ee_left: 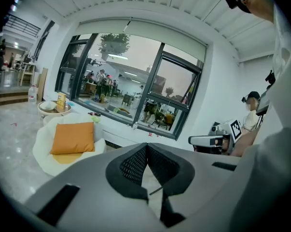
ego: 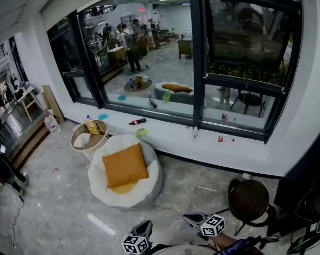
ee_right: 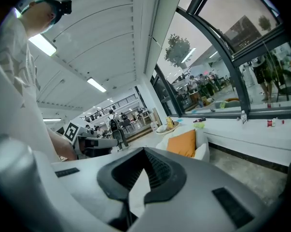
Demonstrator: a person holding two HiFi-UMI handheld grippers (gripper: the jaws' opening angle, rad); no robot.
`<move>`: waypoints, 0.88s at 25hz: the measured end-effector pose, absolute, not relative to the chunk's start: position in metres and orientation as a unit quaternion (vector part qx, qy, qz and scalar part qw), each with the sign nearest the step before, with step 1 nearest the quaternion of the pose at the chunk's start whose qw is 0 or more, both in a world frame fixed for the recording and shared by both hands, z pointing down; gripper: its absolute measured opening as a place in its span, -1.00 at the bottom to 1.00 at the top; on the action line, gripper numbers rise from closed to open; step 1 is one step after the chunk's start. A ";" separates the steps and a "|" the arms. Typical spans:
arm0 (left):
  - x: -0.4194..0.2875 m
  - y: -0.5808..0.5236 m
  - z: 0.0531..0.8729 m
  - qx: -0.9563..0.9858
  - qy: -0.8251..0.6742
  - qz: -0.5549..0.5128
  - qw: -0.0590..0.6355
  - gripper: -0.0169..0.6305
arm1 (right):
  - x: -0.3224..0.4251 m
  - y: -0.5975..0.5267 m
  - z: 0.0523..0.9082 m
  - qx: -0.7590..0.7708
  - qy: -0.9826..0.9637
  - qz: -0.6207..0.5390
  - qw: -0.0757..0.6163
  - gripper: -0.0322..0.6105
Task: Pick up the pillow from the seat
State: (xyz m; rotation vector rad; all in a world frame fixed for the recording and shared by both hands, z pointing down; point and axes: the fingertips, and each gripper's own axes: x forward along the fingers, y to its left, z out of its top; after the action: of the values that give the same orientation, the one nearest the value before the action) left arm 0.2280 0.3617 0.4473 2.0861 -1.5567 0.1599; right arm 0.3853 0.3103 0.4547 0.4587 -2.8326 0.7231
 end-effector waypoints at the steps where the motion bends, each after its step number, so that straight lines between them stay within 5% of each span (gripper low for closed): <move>1: 0.230 0.359 0.448 0.769 -0.579 0.061 0.262 -0.91 | 0.392 0.308 0.457 0.154 -0.953 0.243 0.093 -0.86; 22: 0.246 0.238 0.481 0.796 -0.526 0.080 0.290 -0.91 | 0.400 0.216 0.476 0.200 -0.937 0.268 0.102 -0.86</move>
State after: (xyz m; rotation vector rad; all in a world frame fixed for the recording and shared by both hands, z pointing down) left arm 0.2464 0.2377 0.4811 2.1224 -1.4024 0.2132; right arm 0.4003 0.2159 0.4761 0.5908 -2.7655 0.7907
